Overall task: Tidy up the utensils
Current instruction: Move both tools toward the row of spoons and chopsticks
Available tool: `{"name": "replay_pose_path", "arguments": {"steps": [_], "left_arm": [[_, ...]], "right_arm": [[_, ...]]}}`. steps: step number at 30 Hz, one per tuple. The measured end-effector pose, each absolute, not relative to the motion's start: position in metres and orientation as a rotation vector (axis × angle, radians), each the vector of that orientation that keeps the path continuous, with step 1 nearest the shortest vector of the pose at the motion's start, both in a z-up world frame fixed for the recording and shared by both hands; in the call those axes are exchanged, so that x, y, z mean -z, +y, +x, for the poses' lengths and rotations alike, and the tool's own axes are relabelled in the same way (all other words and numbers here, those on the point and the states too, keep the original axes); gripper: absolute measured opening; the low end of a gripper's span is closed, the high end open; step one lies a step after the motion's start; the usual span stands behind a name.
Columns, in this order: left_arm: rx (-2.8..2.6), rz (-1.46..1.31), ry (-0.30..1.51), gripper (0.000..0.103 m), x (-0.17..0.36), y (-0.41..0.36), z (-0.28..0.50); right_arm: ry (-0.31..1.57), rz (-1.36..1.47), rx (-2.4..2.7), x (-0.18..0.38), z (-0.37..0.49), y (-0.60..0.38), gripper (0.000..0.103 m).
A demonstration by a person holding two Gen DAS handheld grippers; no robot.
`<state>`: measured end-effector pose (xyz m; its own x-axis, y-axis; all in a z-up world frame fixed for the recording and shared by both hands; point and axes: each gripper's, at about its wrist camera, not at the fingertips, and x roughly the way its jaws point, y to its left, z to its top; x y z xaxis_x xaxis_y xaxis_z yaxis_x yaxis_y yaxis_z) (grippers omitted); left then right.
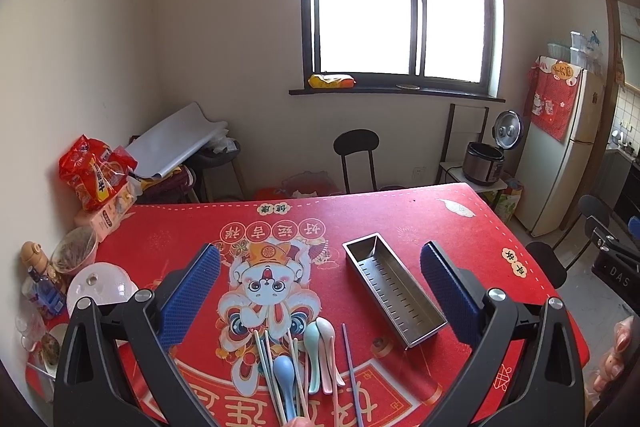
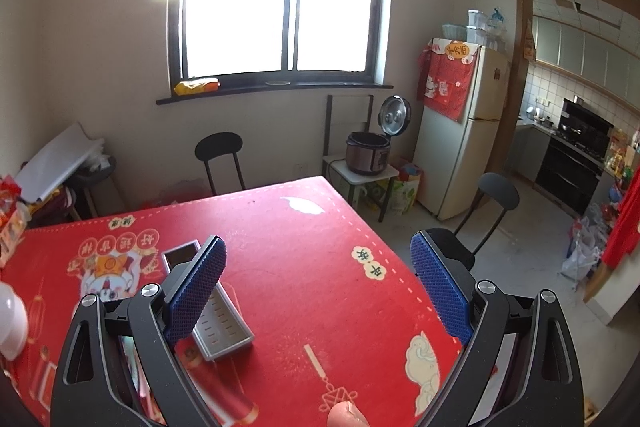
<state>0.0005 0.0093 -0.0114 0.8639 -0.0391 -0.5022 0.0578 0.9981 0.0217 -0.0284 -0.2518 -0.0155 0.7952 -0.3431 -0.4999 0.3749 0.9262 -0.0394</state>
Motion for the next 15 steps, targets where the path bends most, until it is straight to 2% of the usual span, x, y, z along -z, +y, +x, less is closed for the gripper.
{"name": "replay_pose_path", "arguments": {"steps": [8, 15], "left_arm": [[0.023, -0.077, 0.624, 0.098, 0.041, 0.066, 0.018], [-0.115, -0.119, 0.653, 0.098, 0.085, 0.124, 0.019]], "right_arm": [[0.689, 0.114, 0.141, 0.053, 0.011, -0.239, 0.09], [0.719, 0.034, -0.077, 0.085, 0.047, -0.197, 0.09]]}}
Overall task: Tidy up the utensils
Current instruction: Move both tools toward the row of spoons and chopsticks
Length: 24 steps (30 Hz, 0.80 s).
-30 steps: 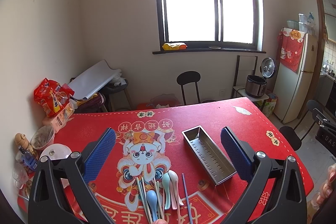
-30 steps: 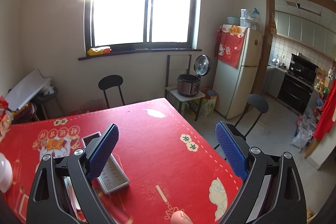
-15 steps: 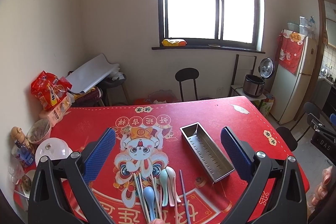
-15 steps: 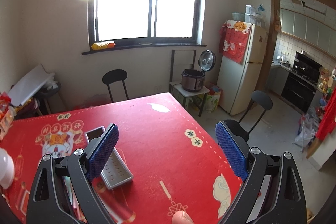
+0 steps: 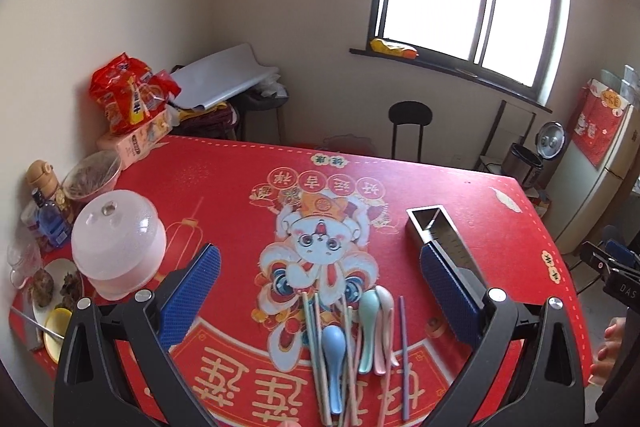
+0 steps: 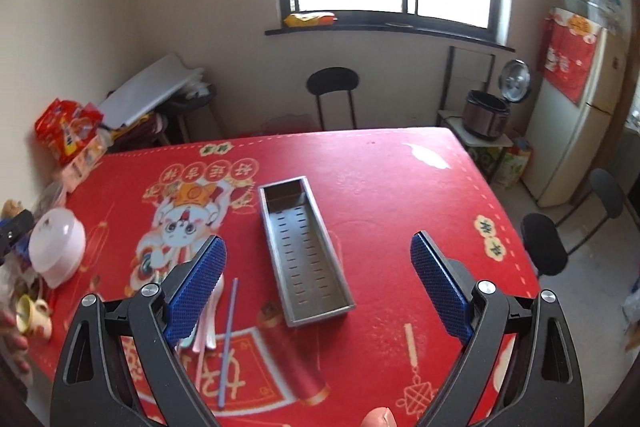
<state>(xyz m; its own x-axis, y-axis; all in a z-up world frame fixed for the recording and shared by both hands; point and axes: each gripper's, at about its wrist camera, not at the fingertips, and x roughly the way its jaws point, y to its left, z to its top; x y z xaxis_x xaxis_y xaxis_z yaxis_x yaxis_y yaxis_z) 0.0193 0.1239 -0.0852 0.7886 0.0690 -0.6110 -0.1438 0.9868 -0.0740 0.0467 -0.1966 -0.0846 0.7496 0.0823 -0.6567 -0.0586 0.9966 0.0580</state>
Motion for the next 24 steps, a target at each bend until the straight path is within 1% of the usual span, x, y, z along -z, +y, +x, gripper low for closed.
{"name": "replay_pose_path", "arguments": {"steps": [4, 7, 10, 16, 20, 24], "left_arm": [[-0.192, -0.136, 0.711, 0.098, 0.123, 0.151, 0.023], [-0.233, -0.139, 0.771, 0.098, 0.16, 0.162, 0.025], [-0.228, -0.143, 0.87, 0.098, 0.203, 0.171, 0.03], [-0.201, -0.17, 1.032, 0.098, 0.281, 0.175, 0.039], [-0.169, -0.188, 1.05, 0.098, 0.306, 0.174, 0.042], [-0.168, -0.168, 1.083, 0.098, 0.322, 0.173, 0.045]], "right_arm": [[0.754, -0.055, -0.207, 0.116, 0.065, -0.161, 0.09], [0.822, -0.087, -0.284, 0.149, 0.078, -0.137, 0.09], [0.905, -0.107, -0.334, 0.185, 0.088, -0.119, 0.09], [1.062, -0.134, -0.34, 0.254, 0.108, -0.094, 0.09], [1.108, -0.155, -0.328, 0.279, 0.108, -0.085, 0.09], [1.135, -0.141, -0.345, 0.288, 0.101, -0.082, 0.09]]}}
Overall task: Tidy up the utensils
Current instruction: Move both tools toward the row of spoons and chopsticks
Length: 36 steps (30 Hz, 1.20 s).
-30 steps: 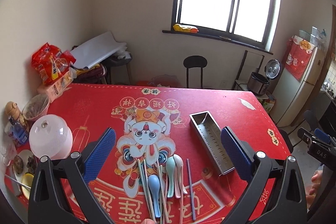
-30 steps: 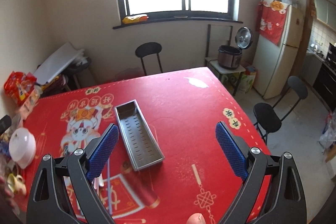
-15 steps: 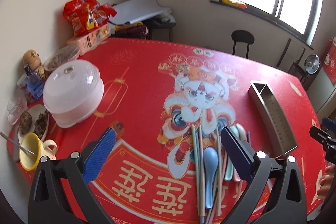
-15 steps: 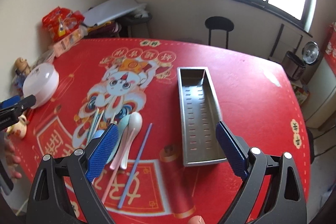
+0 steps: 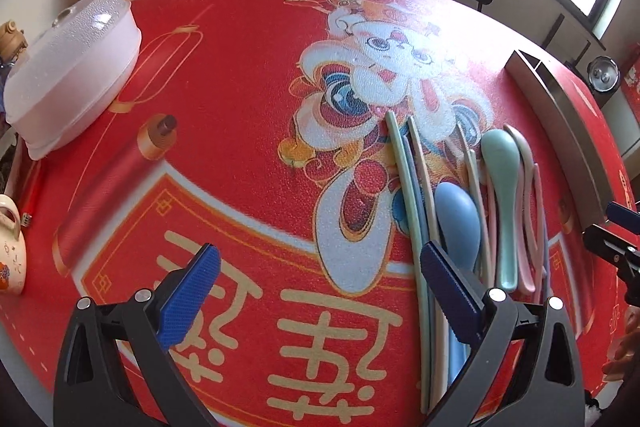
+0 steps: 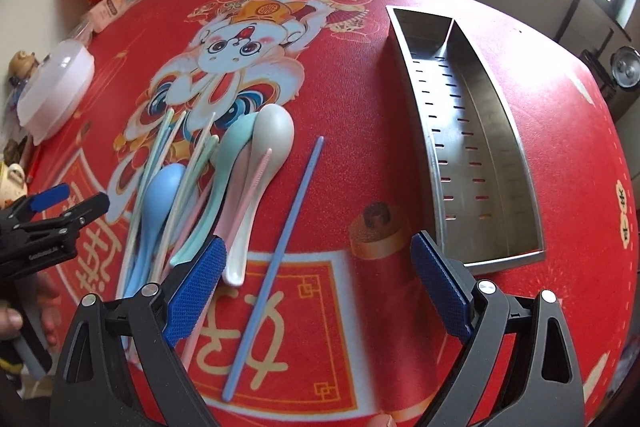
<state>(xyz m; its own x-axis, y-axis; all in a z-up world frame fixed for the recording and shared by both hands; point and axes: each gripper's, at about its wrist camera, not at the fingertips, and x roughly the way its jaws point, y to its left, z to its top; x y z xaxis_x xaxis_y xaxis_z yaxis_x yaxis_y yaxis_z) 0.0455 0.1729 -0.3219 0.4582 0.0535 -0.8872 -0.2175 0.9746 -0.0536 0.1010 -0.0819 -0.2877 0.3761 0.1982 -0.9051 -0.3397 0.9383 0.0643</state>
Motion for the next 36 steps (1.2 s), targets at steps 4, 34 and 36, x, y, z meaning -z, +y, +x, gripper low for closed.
{"name": "replay_pose_path", "arguments": {"steps": [4, 34, 36], "left_arm": [[-0.139, -0.181, 1.122, 0.098, 0.335, 0.173, 0.049], [-0.159, -0.079, 1.17, 0.098, 0.346, 0.158, 0.074], [-0.157, -0.076, 1.178, 0.098, 0.346, 0.158, 0.074]], "right_arm": [[1.141, -0.125, -0.341, 0.289, 0.102, -0.084, 0.09], [1.159, -0.073, -0.337, 0.292, 0.104, -0.09, 0.09], [1.16, -0.069, -0.334, 0.292, 0.105, -0.091, 0.09]]}}
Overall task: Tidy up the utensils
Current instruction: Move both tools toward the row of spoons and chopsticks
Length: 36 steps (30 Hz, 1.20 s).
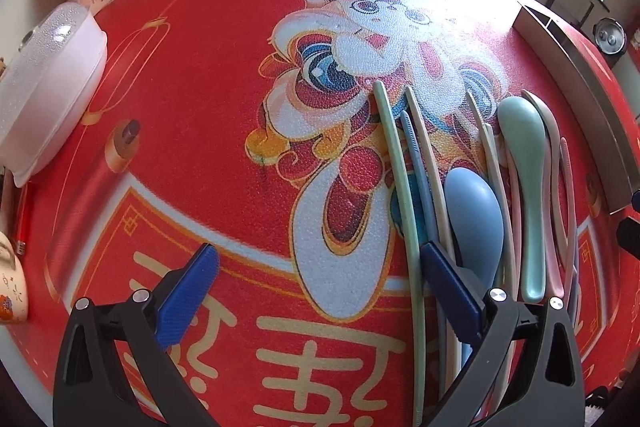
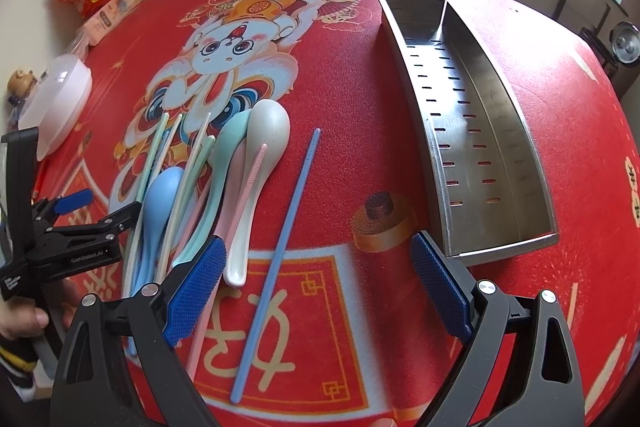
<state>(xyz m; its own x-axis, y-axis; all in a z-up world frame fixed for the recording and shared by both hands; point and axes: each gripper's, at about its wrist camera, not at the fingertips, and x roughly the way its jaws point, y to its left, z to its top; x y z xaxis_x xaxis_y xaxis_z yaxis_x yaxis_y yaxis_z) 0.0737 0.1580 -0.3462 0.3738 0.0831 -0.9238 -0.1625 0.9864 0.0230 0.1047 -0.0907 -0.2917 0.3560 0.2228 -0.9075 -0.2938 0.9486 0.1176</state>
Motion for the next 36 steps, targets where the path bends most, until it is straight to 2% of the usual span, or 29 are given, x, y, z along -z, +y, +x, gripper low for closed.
{"name": "replay_pose_path", "arguments": {"steps": [6, 11, 23, 36], "left_arm": [[-0.148, -0.071, 1.206, 0.098, 0.346, 0.164, 0.07], [-0.158, -0.079, 1.204, 0.098, 0.347, 0.176, 0.062], [-0.167, -0.077, 1.145, 0.099, 0.345, 0.176, 0.048], [-0.178, -0.083, 1.193, 0.099, 0.344, 0.178, 0.059]], "right_arm": [[1.205, -0.082, -0.328, 0.304, 0.105, -0.092, 0.09], [1.219, -0.215, -0.311, 0.318, 0.102, -0.078, 0.09], [1.262, -0.346, -0.3, 0.335, 0.09, -0.065, 0.09], [1.328, -0.198, -0.29, 0.344, 0.1, -0.085, 0.091]]}}
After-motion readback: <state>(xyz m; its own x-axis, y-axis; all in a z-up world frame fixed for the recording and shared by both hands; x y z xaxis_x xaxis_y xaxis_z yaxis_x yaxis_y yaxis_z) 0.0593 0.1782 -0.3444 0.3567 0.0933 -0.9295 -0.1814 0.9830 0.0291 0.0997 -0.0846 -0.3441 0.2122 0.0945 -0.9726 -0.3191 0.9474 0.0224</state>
